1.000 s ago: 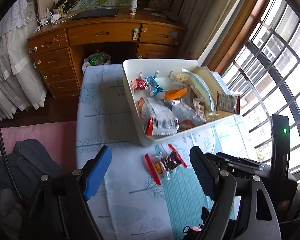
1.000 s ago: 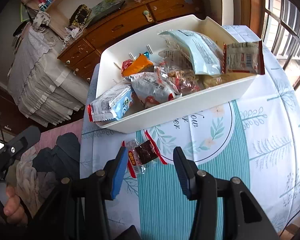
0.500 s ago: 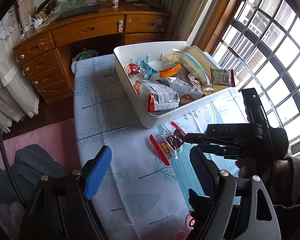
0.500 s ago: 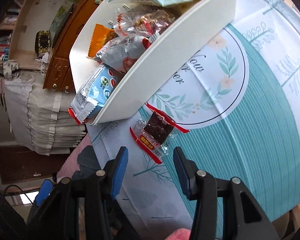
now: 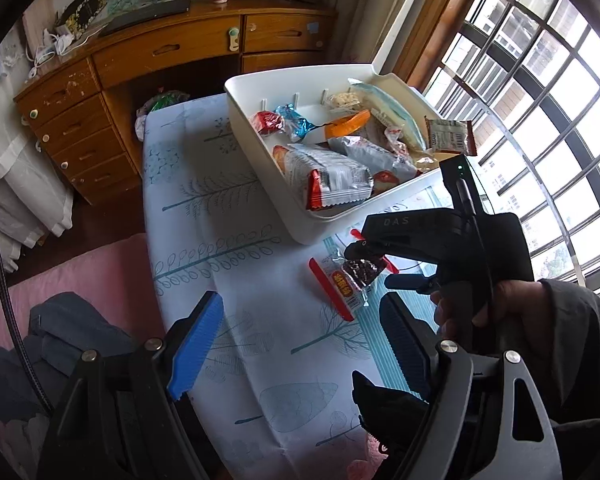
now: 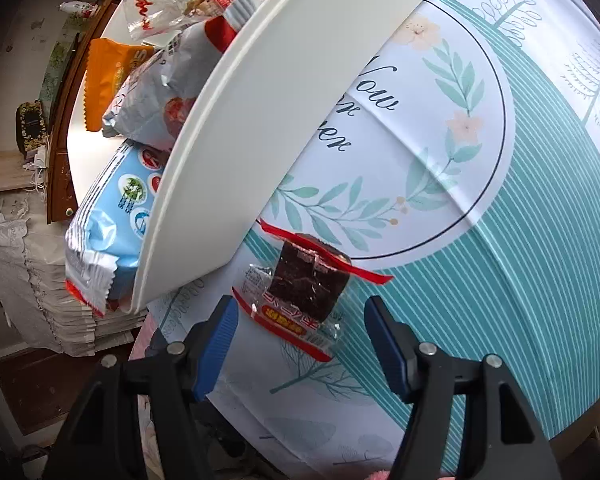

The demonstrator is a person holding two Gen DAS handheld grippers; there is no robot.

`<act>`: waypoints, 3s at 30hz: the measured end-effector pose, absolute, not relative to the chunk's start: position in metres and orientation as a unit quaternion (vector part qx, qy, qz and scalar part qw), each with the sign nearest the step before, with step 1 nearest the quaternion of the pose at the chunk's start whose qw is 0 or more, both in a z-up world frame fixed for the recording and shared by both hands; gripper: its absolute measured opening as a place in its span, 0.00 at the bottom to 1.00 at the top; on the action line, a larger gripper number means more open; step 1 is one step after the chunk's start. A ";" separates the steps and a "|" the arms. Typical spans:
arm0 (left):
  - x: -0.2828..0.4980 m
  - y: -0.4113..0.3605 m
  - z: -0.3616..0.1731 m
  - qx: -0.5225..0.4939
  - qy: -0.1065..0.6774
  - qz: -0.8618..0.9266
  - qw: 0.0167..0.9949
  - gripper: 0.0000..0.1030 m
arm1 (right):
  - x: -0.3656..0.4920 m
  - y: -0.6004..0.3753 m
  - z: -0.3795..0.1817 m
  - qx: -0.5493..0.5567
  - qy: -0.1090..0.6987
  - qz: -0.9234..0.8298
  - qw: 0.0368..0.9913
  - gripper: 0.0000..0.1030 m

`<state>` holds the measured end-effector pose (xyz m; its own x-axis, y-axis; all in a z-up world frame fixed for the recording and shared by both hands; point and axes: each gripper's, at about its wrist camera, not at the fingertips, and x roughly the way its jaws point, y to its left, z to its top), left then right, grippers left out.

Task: Organize snacks
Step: 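Grasp the chocolate bar with the right tool, then lift the chocolate bar with the right tool and carry it over the bin, then open the right tool to drop the chocolate bar into the bin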

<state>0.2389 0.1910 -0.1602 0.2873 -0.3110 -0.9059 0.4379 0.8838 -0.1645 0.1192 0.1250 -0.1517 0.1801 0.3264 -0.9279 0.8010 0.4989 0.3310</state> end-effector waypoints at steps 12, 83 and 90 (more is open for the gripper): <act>0.247 0.200 -0.173 0.049 0.569 -0.214 0.792 0.77 | 0.150 0.146 -0.159 0.387 0.635 -0.227 0.629 0.60; 0.207 0.045 -0.123 -0.020 0.527 -0.050 0.848 0.77 | 0.179 0.008 -0.013 0.100 0.434 -0.036 0.894 0.49; 0.202 0.036 -0.103 -0.004 0.508 -0.070 0.859 0.77 | 0.186 0.001 -0.009 0.113 0.454 -0.038 0.883 0.73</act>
<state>0.2022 0.0362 -0.1034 0.4749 -0.1240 -0.8713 0.1155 0.9902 -0.0779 0.1857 0.0007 -0.0088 0.5852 0.0352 -0.8101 0.1701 0.9715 0.1651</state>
